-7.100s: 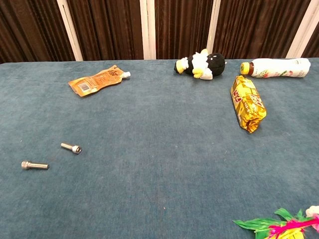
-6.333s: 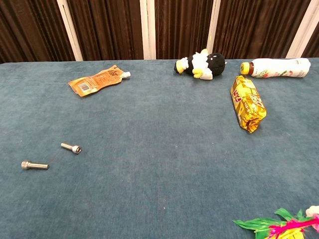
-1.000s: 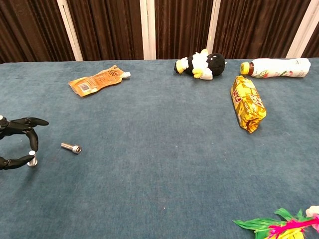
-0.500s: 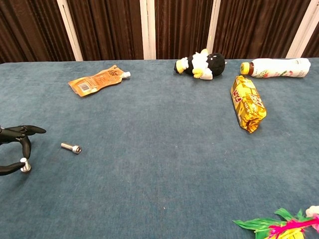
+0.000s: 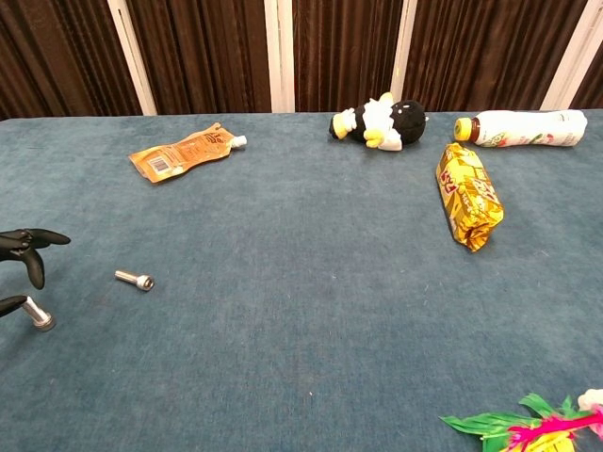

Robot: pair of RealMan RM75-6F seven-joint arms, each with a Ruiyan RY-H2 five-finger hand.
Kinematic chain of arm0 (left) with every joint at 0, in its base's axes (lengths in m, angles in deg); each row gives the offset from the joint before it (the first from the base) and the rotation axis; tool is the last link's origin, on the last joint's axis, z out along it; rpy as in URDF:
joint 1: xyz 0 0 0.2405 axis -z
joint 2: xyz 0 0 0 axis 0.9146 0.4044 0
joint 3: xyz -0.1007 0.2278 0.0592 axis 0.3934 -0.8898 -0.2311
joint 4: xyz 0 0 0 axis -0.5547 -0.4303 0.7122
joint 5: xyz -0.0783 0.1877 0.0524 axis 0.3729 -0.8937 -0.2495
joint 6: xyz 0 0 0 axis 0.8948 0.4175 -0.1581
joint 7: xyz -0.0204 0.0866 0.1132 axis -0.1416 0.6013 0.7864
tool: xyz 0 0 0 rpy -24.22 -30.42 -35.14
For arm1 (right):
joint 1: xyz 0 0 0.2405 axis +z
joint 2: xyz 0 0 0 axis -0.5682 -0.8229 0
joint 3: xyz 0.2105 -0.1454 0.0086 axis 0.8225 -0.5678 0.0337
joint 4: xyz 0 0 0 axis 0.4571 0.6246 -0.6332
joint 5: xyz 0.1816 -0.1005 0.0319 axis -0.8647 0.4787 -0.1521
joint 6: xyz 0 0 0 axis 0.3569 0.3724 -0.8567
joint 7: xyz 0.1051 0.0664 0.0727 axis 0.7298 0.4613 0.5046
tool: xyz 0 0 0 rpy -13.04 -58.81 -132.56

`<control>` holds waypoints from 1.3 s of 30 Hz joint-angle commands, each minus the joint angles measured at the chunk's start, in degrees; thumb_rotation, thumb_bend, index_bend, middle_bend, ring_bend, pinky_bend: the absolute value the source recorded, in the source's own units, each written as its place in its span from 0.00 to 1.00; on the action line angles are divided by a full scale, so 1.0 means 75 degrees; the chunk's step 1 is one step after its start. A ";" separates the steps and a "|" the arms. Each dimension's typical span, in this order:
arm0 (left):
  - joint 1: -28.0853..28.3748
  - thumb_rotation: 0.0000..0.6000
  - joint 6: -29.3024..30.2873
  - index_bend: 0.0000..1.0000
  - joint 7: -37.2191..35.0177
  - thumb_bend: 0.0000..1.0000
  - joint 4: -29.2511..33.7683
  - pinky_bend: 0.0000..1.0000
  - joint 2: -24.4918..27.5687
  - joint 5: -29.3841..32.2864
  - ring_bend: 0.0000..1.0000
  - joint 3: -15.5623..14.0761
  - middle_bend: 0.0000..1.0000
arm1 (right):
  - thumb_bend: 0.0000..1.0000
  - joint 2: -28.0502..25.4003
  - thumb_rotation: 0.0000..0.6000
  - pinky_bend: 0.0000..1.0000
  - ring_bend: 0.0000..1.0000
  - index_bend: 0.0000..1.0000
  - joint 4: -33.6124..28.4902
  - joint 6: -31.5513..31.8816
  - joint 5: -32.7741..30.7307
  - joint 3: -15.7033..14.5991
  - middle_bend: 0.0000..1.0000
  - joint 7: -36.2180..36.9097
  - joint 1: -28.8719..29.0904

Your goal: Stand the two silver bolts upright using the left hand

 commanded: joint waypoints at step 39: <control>0.1810 1.00 -0.1590 0.40 0.9245 0.44 0.3043 0.00 0.1416 0.3190 0.00 0.1520 0.05 | 0.11 0.0172 1.00 0.00 0.04 0.15 -0.0119 -0.0132 -0.0217 -0.0001 0.07 -0.0547 0.0029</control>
